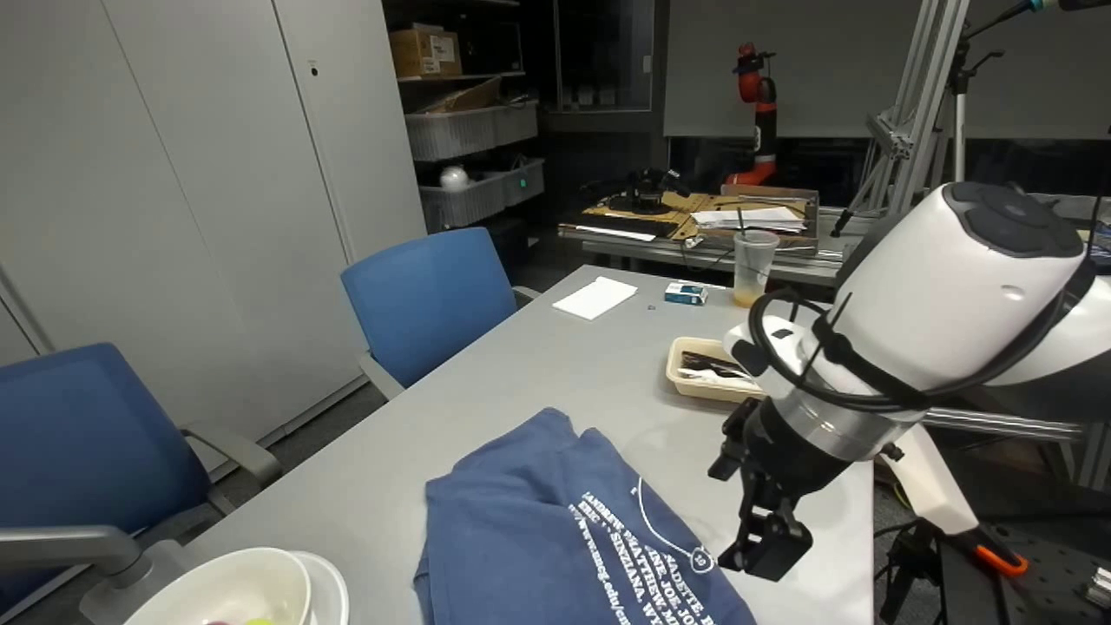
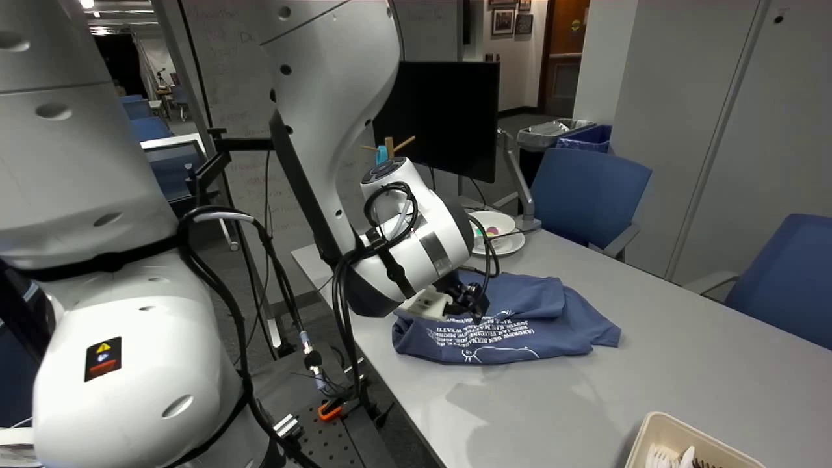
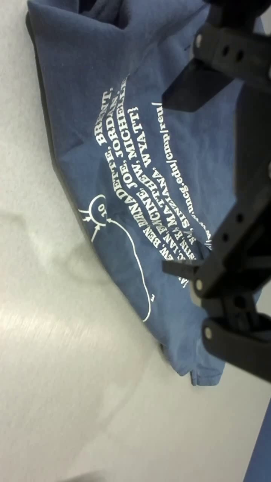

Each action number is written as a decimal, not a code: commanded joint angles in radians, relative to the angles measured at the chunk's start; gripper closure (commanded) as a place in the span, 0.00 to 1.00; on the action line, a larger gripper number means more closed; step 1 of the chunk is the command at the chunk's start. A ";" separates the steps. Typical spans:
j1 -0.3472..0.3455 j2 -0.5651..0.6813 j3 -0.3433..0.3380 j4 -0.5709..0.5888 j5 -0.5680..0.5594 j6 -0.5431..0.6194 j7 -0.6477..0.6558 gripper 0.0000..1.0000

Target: Fold the shirt

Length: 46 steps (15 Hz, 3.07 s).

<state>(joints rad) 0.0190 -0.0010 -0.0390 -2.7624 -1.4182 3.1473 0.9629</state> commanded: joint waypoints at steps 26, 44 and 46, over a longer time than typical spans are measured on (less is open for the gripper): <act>0.016 -0.014 0.057 0.018 0.000 0.001 0.015 0.00; 0.016 -0.014 0.057 0.018 0.000 0.001 0.015 0.00; 0.016 -0.014 0.057 0.018 0.000 0.001 0.015 0.00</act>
<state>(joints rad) 0.0345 -0.0146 0.0176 -2.7440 -1.4181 3.1481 0.9781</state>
